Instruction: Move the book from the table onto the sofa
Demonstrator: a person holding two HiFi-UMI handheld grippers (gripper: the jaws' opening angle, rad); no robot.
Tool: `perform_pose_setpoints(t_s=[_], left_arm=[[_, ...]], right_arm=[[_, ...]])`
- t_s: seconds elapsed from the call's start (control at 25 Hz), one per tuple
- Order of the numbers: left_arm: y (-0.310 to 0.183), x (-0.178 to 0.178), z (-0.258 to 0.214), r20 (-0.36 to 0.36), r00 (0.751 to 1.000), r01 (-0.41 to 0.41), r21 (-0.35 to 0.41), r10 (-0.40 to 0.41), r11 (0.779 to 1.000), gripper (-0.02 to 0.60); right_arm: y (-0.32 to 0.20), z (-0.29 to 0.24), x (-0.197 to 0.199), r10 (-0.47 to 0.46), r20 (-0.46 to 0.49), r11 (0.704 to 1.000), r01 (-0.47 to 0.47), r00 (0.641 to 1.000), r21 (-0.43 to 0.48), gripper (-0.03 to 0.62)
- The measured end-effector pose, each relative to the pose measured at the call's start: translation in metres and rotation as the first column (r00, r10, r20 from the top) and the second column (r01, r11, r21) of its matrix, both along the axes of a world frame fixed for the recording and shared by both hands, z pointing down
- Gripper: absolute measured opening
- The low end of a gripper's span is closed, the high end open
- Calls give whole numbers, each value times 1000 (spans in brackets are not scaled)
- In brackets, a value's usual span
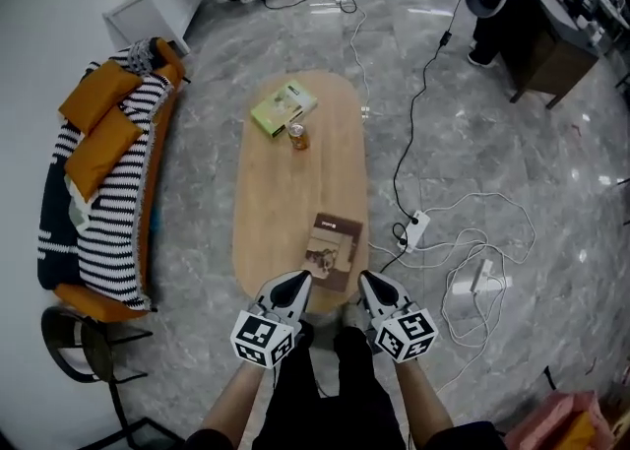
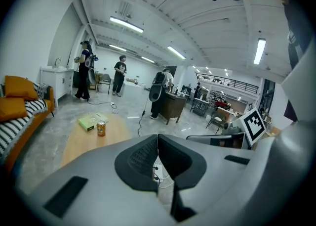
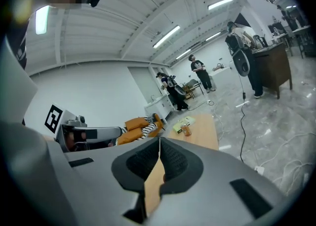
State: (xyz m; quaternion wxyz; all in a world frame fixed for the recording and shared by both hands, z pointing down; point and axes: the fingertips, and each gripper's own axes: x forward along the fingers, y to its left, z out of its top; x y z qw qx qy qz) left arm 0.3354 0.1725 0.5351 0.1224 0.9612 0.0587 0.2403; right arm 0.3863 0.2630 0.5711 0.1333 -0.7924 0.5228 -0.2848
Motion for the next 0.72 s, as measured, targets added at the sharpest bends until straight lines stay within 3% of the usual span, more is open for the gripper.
perform_pose_setpoints(t_s=[0.28, 0.72], left_arm=[[-33, 15, 69, 33, 999, -39, -39, 40, 998, 15], [-71, 34, 199, 123, 992, -26, -82, 36, 996, 15]], right_arm=[[-12, 72, 20, 111, 75, 993, -108, 991, -45, 26], [-35, 210, 32, 154, 234, 983, -125, 960, -132, 26]])
